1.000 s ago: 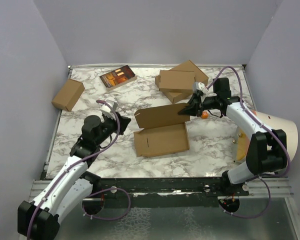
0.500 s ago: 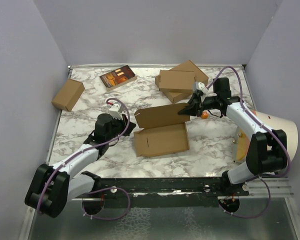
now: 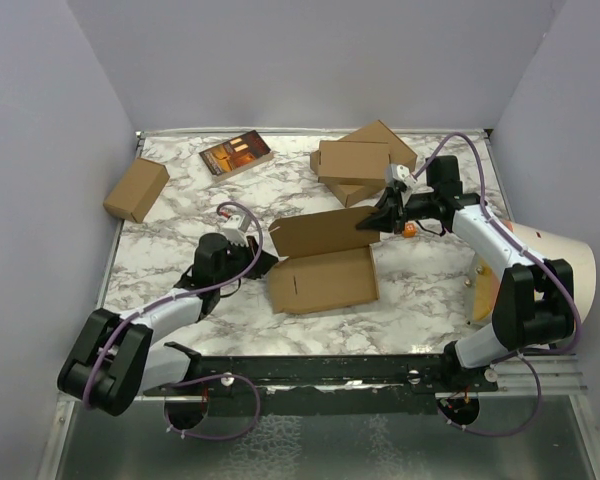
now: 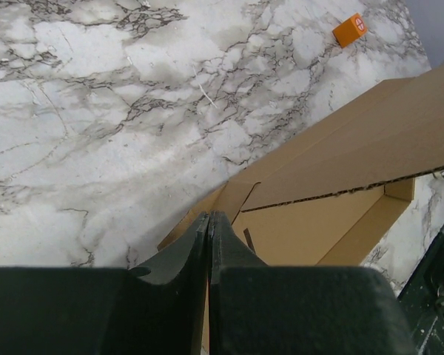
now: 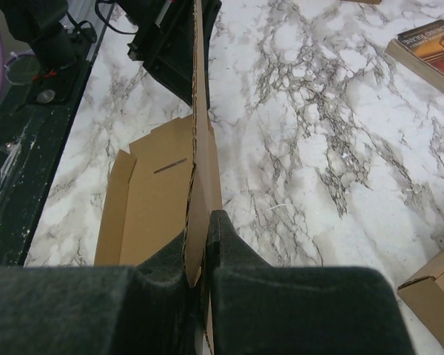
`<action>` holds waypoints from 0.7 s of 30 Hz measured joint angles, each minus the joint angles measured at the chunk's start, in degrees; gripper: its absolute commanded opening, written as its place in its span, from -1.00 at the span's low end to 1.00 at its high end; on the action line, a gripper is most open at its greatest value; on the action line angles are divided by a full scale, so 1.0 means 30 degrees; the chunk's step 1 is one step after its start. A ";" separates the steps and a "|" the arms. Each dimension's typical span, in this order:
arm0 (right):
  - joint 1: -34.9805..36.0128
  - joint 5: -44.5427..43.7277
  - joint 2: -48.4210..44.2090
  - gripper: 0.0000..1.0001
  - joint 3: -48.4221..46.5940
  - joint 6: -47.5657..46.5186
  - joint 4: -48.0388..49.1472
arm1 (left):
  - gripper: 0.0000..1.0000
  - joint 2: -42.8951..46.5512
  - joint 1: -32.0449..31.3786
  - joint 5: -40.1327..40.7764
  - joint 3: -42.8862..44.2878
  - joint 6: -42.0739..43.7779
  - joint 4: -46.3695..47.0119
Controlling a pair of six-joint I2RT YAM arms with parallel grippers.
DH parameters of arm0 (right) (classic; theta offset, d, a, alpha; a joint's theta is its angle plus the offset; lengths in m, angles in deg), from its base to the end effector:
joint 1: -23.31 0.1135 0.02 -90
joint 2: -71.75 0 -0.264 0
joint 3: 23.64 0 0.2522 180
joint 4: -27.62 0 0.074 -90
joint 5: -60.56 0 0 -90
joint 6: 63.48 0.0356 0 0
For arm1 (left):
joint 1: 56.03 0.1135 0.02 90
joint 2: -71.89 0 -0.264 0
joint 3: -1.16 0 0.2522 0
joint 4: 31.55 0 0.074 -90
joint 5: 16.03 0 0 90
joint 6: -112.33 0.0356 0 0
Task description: Fold the paper box
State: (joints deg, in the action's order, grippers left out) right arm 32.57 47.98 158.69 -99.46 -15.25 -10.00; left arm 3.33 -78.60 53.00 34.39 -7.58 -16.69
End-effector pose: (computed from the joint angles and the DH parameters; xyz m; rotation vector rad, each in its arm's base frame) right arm 0.2977 0.0837 0.2670 -1.2823 1.4090 1.2111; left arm 0.2072 -0.0999 0.1759 0.1290 2.0216 -0.9501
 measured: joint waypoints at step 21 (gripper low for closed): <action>0.0000 0.0007 0.0000 -0.98 0.0182 0.0379 0.0423 | -0.92 -0.2616 -0.1078 -0.0991 -0.0860 -0.3140 0.4772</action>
State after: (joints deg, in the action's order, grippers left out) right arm 32.57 48.01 158.69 -98.92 -14.12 -8.73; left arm -4.51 -81.84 50.03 31.81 -17.00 -2.37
